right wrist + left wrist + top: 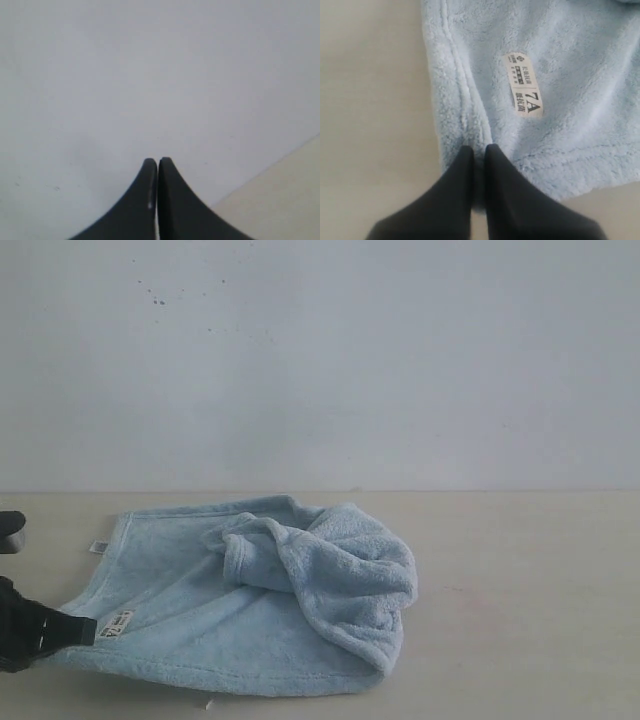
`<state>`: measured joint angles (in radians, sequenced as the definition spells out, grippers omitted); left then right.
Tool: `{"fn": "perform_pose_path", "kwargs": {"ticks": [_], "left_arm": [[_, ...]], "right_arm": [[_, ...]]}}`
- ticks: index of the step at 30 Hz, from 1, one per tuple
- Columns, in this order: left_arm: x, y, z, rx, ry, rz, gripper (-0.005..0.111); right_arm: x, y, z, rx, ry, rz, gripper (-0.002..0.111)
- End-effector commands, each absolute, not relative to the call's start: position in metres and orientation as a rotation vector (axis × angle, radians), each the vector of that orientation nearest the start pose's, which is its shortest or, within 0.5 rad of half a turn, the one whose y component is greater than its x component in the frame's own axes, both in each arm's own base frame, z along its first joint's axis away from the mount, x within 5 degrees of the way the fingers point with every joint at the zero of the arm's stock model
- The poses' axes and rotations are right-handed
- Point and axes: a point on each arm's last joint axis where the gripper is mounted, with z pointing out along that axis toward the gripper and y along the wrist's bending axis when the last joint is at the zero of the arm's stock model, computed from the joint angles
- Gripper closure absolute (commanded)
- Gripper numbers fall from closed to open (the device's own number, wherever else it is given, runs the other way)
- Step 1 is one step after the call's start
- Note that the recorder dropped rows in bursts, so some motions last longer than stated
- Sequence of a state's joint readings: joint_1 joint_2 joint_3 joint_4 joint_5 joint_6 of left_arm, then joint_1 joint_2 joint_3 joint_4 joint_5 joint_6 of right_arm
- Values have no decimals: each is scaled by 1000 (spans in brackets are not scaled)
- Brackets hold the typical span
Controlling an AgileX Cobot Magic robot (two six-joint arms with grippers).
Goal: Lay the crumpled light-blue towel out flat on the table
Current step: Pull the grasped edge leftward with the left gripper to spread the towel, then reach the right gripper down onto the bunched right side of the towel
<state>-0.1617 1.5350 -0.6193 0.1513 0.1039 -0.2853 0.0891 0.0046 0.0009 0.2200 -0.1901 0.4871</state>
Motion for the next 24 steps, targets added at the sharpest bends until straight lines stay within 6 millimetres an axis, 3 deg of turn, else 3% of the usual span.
{"fn": "perform_pose_path", "kwargs": {"ticks": [1, 5, 9, 12, 15, 20, 23, 24], "left_arm": [[262, -41, 164, -12, 2512, -115, 102], [263, -41, 164, -19, 2508, -119, 102], [264, -42, 165, -27, 2491, -130, 102], [264, -42, 166, -27, 2486, -131, 102], [265, -42, 166, -34, 2480, -136, 102], [265, -42, 166, -35, 2478, -137, 102], [265, -42, 166, -61, 2479, -149, 102], [265, -42, 166, -67, 2477, -152, 102]], "right_arm": [[53, 1, 231, 541, 1205, 804, 108], [52, 5, 232, 420, 1236, 735, 108], [52, 16, 259, 181, 1290, 670, 108], [66, 30, 279, -69, 1418, 564, 108], [101, 47, 286, -261, 1602, 471, 108], [172, 90, 280, -599, 1814, 342, 107], [223, 117, 275, -699, 1876, 341, 93], [261, 136, 264, -727, 1923, 347, 73]]}}
